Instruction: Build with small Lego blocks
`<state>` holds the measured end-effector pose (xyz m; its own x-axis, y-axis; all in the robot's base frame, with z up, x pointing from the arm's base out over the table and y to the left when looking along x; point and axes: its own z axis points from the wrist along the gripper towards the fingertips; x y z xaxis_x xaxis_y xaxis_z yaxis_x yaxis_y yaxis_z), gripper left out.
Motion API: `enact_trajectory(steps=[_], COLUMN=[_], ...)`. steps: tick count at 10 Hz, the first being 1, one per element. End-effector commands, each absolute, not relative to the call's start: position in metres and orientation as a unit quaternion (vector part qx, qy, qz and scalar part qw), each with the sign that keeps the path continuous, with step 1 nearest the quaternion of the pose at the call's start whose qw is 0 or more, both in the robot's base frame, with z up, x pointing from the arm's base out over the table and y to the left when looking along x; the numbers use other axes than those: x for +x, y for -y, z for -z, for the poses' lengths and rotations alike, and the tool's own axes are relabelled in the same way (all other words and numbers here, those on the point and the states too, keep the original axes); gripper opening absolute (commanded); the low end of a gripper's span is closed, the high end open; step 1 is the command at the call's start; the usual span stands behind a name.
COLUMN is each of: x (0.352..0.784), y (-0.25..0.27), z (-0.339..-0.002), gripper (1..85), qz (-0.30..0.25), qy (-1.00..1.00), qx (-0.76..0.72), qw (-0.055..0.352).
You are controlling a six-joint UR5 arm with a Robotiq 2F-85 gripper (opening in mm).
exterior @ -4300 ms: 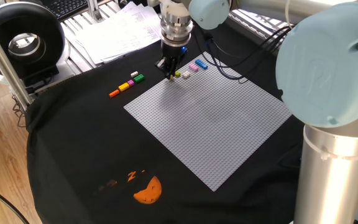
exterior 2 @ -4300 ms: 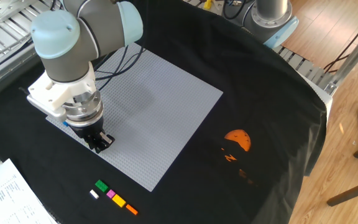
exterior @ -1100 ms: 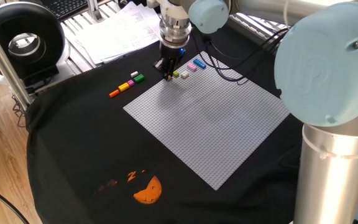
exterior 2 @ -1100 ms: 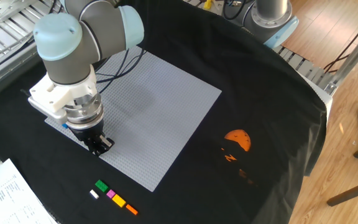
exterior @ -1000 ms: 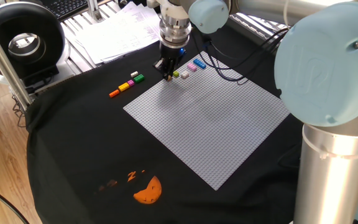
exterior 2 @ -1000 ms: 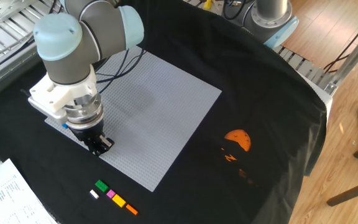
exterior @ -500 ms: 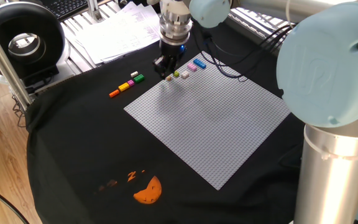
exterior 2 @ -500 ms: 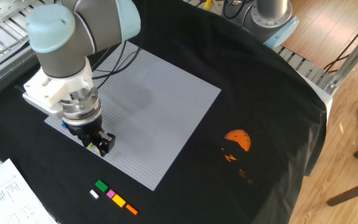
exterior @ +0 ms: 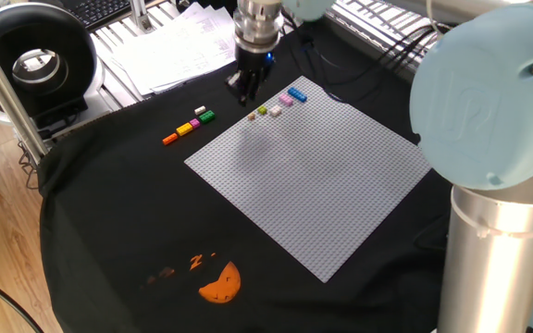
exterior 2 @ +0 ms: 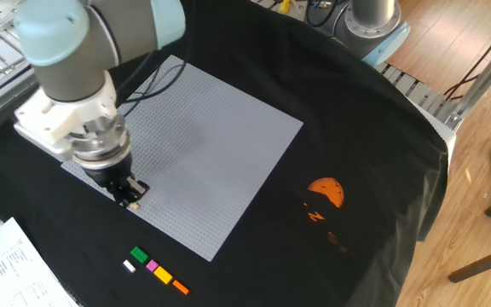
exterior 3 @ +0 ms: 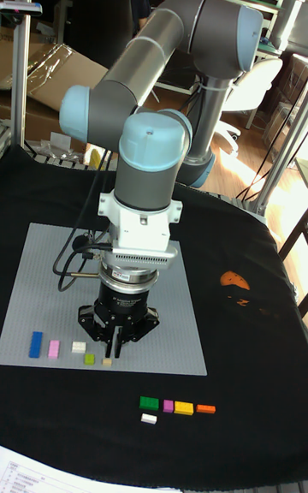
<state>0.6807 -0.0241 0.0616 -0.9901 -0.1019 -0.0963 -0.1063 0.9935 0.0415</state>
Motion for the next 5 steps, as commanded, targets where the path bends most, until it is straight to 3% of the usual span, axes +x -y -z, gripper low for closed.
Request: enact_trajectory(steps=[1,5], x=[0.6875,0.6931], y=[0.029,0.0266], z=[-0.0803,-0.0835], gripper=[1.7,1.7], qz=[-0.024,-0.035], qy=[-0.998,-0.998], qx=[-0.049,-0.048], qw=[0.039,0.036])
